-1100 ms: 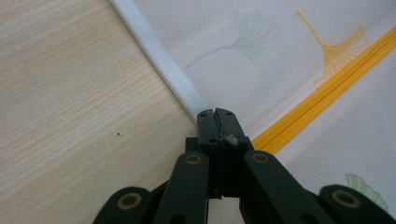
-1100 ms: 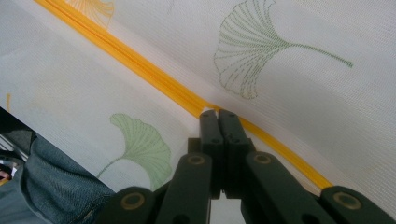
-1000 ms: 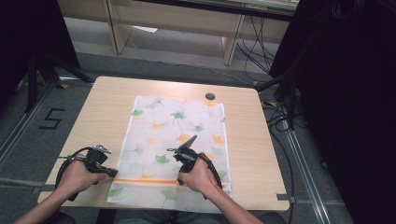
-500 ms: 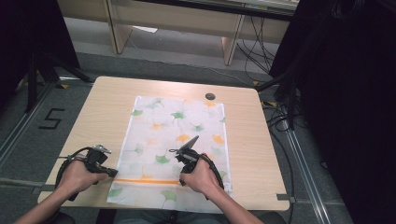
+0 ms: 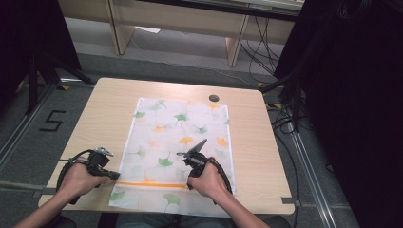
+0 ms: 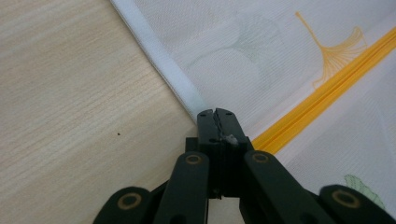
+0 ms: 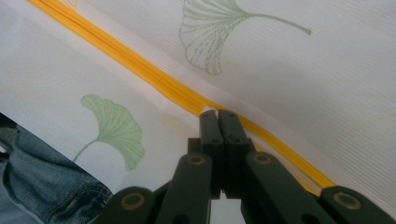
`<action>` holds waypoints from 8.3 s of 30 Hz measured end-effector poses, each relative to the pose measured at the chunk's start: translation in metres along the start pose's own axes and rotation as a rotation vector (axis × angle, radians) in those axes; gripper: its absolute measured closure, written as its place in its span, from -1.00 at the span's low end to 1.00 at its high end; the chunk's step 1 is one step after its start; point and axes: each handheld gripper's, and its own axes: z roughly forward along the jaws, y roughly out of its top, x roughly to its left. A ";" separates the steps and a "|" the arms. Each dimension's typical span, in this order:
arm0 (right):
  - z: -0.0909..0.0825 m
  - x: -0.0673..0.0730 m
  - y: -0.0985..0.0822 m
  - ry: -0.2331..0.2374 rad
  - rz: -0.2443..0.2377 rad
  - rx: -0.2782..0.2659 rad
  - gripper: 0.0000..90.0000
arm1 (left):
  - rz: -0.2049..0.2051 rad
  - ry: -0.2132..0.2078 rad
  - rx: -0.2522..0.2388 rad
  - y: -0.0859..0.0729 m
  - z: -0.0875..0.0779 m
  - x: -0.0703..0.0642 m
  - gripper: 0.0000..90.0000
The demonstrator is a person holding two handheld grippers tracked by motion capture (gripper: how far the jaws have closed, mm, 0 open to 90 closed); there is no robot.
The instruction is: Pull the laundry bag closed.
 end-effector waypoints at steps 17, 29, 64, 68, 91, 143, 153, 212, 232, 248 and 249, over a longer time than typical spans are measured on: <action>-0.001 -0.006 -0.006 -0.023 0.014 -0.017 1.00 | 0.000 0.000 -0.001 0.000 0.000 0.000 0.99; -0.002 -0.008 -0.008 -0.017 0.017 -0.012 1.00 | -0.002 -0.002 -0.004 0.000 0.000 0.000 0.99; -0.008 -0.021 -0.021 -0.037 0.051 -0.020 1.00 | -0.001 -0.002 0.001 0.000 0.000 0.000 0.99; -0.009 -0.022 -0.021 -0.037 0.040 -0.020 1.00 | -0.001 -0.001 0.001 0.000 0.000 0.000 0.99; -0.015 -0.032 -0.027 -0.060 0.067 -0.007 1.00 | -0.001 -0.003 -0.001 0.000 0.000 0.000 0.99; -0.023 -0.047 -0.037 -0.084 0.096 0.009 1.00 | -0.004 -0.010 -0.002 0.001 0.001 0.000 0.99; -0.026 -0.052 -0.040 -0.096 0.102 0.003 1.00 | -0.040 -0.001 -0.028 0.001 0.002 -0.003 0.99; -0.038 -0.065 -0.048 -0.131 0.147 -0.008 1.00 | -0.009 0.001 0.002 0.002 0.001 -0.001 1.00; -0.041 -0.070 -0.052 -0.146 0.161 -0.020 1.00 | -0.009 0.001 0.001 0.001 0.001 -0.001 1.00; -0.045 -0.081 -0.058 -0.150 0.153 -0.015 1.00 | -0.051 -0.001 -0.035 0.001 0.003 -0.004 1.00; -0.044 -0.079 -0.058 -0.161 0.193 -0.016 1.00 | -0.044 -0.002 -0.031 0.001 0.003 -0.003 1.00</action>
